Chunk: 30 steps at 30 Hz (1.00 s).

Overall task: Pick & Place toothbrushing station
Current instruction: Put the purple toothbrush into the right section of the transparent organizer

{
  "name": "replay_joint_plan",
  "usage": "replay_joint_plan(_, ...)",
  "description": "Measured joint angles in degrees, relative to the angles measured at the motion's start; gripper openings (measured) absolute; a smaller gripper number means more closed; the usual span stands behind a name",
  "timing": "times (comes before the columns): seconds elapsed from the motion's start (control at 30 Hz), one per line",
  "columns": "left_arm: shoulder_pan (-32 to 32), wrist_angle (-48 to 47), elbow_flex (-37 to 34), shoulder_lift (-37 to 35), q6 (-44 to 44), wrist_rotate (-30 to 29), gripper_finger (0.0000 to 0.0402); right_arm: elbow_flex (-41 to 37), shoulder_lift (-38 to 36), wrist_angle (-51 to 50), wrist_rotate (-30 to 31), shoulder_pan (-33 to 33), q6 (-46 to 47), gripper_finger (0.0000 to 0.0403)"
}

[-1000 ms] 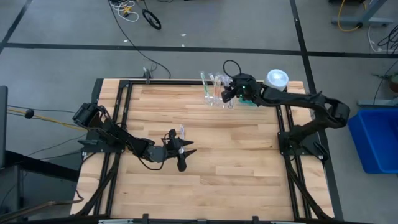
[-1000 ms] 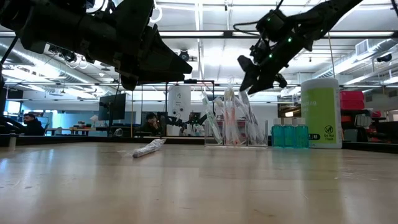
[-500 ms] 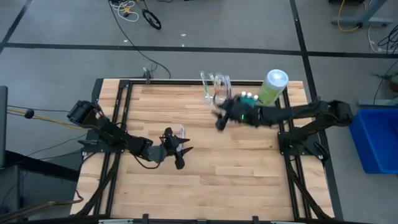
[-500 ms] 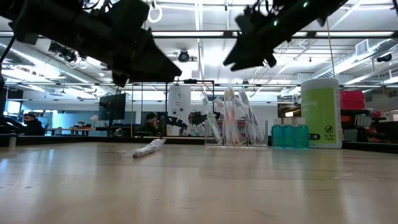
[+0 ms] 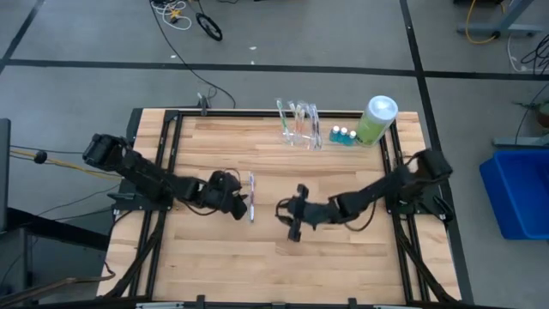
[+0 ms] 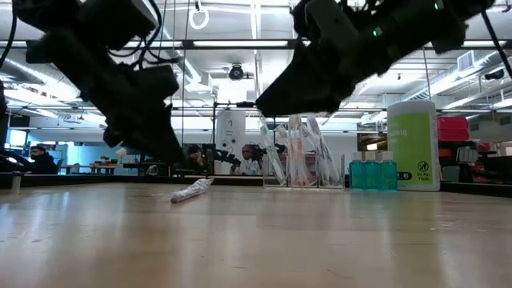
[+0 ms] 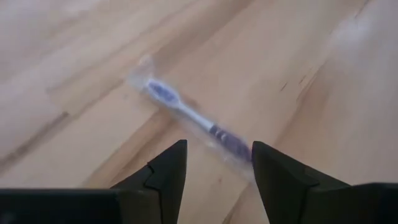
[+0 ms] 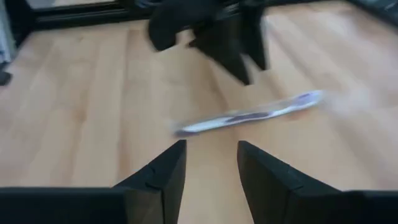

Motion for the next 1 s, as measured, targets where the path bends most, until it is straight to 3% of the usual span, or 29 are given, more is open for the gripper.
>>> replay_joint_plan(0.23,2.7,3.3,-2.6,0.0,-2.2,3.0,0.0224,0.0,9.2,12.2,3.8,3.8,3.3,0.0137)
replay_joint_plan(0.43,3.0,5.8,-2.7,0.6,-7.2,-0.8,0.026,0.0,10.8,16.4,6.3,4.2,1.4,0.0122)
replay_joint_plan(0.73,2.9,16.2,-2.7,9.2,-9.2,-5.7,0.024,0.0,10.8,17.0,7.8,4.1,-0.1,0.0103)
replay_joint_plan(1.0,4.1,23.4,-2.7,14.8,-8.8,-5.7,0.0221,0.0,10.8,17.8,7.8,4.1,-0.3,0.0085)
